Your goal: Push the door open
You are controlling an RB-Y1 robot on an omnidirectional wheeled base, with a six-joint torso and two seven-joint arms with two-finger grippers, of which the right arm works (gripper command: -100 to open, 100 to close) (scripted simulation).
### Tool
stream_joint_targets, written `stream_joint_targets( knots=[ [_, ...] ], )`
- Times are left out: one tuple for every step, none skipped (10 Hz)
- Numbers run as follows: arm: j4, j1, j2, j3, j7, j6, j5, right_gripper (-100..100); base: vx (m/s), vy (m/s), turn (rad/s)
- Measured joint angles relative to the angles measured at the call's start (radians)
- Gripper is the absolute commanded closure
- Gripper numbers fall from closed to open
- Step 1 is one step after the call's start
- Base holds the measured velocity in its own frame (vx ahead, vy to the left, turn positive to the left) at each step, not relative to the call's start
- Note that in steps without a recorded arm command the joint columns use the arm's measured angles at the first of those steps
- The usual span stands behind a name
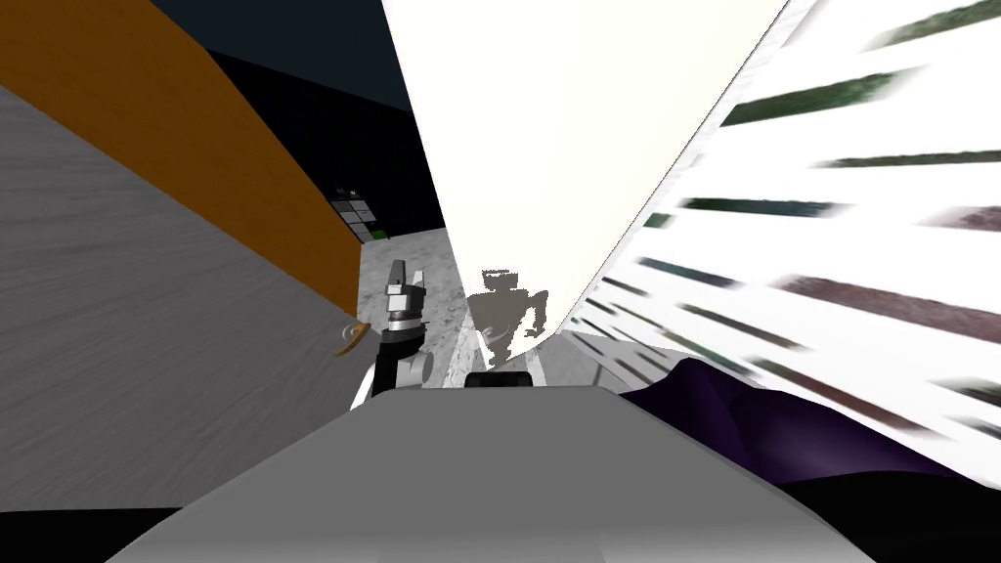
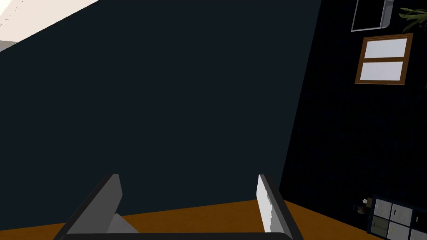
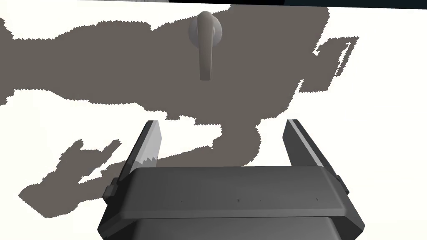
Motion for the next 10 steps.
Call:
stream_joint_targets(
  knots=[
    [0.026, 0.005, -0.008, 0.000, -0.001, -0.015, 0.004, -100, 0.008, -0.081, 0.002],
    [0.029, 0.006, -0.009, 0.000, -0.001, -0.019, 0.005, -100, 0.087, 0.072, 0.035],
    [0.025, 0.002, -0.007, 0.000, -0.002, -0.015, 0.004, -100, 0.145, 0.127, 0.047],
    [0.017, 0.002, -0.004, 0.001, -0.003, -0.007, 0.003, -100, 0.132, 0.107, 0.023],
    [0.014, -0.001, -0.002, 0.001, -0.004, -0.002, 0.002, -100, 0.151, 0.143, 0.040],
    [0.005, -0.001, 0.001, 0.002, -0.006, 0.007, 0.001, -100, 0.148, 0.152, 0.031],
    [0.010, -0.008, 0.003, 0.002, -0.006, 0.011, -0.001, -100, 0.131, 0.164, 0.032],
    [0.013, -0.013, 0.005, 0.002, -0.006, 0.016, -0.002, -100, 0.164, 0.157, 0.031],
    [0.003, -0.011, 0.006, 0.002, -0.009, 0.027, -0.005, -100, 0.159, 0.113, 0.039],
    [0.000, -0.012, 0.007, 0.002, -0.011, 0.036, -0.007, -100, 0.144, 0.092, 0.038]
  ],
)
